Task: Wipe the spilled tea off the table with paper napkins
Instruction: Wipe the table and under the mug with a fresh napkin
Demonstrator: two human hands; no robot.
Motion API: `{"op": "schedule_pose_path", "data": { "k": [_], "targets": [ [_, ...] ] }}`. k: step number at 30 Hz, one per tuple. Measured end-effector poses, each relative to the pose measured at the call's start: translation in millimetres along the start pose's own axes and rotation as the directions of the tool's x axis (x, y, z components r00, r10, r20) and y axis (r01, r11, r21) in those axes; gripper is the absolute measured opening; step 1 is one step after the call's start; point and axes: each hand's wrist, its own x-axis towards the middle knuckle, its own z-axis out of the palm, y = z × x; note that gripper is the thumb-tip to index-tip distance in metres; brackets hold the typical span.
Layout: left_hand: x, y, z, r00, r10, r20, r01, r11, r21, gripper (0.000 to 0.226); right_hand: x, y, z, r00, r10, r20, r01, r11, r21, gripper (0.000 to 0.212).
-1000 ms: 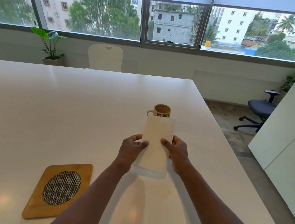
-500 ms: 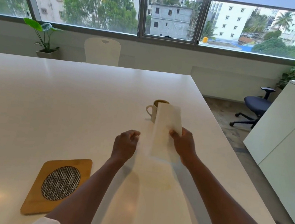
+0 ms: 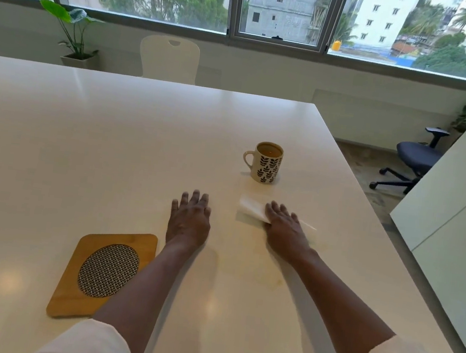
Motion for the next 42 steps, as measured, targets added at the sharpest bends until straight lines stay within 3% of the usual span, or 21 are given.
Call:
{"op": "schedule_pose_path", "data": {
  "k": [4, 8, 17, 23, 28, 33, 42],
  "targets": [
    [-1.4, -1.4, -3.2, 1.000, 0.002, 0.011, -0.002, 0.999, -0.034, 0.050, -9.7, -35.9, 16.5, 0.983, -0.153, 0.102, 0.151, 0.988, 0.026, 0.055],
    [2.0, -1.0, -7.1, 1.000, -0.021, 0.022, 0.022, 0.996, -0.082, 0.048, -45.7, -53.4, 31.0, 0.955, -0.277, 0.108, 0.280, 0.960, -0.013, 0.050],
    [0.1, -0.2, -8.1, 1.000, -0.021, 0.017, 0.022, 0.995, -0.098, 0.049, -125.9, -48.5, 35.1, 0.927, -0.368, 0.071, 0.370, 0.929, -0.013, 0.051],
    [-0.3, 1.5, -7.8, 0.999, -0.027, 0.019, 0.028, 0.996, -0.086, 0.048, -160.4, -12.8, 32.7, 0.965, -0.263, 0.016, 0.263, 0.965, -0.011, 0.054],
    [0.0, 1.5, -8.1, 0.999, -0.020, 0.034, 0.022, 0.998, -0.062, 0.048, -149.7, 50.4, 12.1, 0.999, -0.027, -0.047, 0.025, 0.999, -0.047, 0.052],
    [-0.9, 3.5, -8.9, 0.999, -0.020, 0.043, 0.021, 0.999, -0.028, 0.049, -93.2, 99.1, -14.2, 0.976, 0.193, -0.097, -0.194, 0.981, -0.005, 0.051],
    [0.1, 3.7, -5.5, 0.998, -0.012, 0.058, 0.009, 0.999, 0.037, 0.050, -25.7, 35.9, -3.0, 0.978, 0.180, -0.107, -0.180, 0.984, 0.008, 0.052]
  ]
}}
